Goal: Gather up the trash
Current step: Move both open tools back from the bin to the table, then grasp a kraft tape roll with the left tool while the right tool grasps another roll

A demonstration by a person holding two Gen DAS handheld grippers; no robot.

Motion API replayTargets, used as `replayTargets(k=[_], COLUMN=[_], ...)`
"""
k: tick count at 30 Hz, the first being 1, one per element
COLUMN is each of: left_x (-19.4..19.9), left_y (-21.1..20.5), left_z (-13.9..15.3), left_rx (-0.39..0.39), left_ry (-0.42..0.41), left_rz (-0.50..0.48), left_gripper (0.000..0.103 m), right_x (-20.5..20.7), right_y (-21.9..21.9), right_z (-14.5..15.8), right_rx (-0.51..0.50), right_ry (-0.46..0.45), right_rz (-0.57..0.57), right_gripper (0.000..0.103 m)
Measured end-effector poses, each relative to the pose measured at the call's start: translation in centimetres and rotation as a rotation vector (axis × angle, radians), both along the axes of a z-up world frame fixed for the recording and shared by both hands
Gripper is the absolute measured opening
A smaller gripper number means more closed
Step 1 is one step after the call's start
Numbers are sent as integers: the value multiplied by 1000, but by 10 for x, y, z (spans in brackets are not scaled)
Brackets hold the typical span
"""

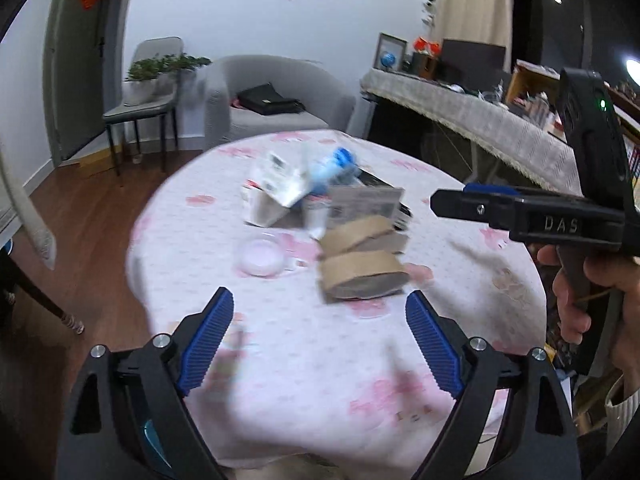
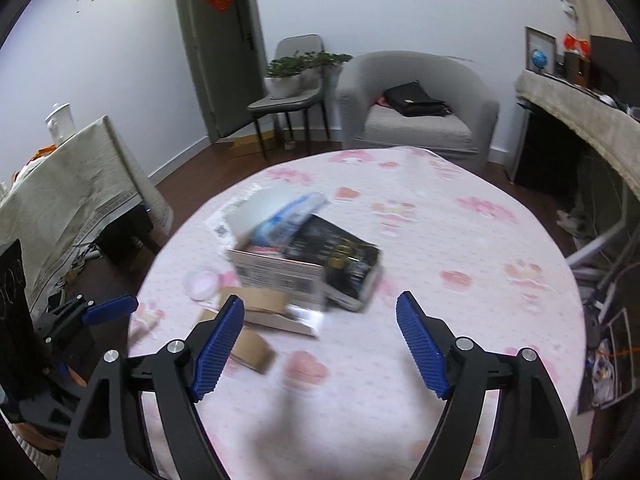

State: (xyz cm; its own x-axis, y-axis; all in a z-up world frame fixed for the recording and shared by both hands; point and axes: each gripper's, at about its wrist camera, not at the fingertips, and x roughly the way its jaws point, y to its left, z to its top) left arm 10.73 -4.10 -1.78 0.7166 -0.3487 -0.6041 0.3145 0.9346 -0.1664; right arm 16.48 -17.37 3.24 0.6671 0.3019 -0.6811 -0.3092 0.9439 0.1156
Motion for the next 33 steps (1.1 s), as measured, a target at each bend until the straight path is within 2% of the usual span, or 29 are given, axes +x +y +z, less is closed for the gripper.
replayTargets(k=[7,17,24,26,28,30,33], left_x=[12,32,37,40,39,39,36], left_y=[-33,-44,-53,-53,-55,-56,-49], left_z=[-11,-16,-18,-19,-20,-19,-17], left_rx=[21,12,26,21,43,55,27], left_ry=[31,86,98,102,95,88,90], left_rz=[-12,43,47,60,67,63,64], left_gripper=[91,91,84,79,70,69,68], right_x=[-2,-4,-5,-5,-4,-3,-3], right_y=[-26,-39,-43,-43,-42,-39,-29], right_z=[-7,-10,-6,-5,-4,-2,1], right_rx=[7,7,11,15,17,16,6], right_ry=[19,31,25,25,25,25,26], right_rz=[-30,-35,-40,-42,-39,-30,-3], right_gripper=[86,86,86,86,86,86,86])
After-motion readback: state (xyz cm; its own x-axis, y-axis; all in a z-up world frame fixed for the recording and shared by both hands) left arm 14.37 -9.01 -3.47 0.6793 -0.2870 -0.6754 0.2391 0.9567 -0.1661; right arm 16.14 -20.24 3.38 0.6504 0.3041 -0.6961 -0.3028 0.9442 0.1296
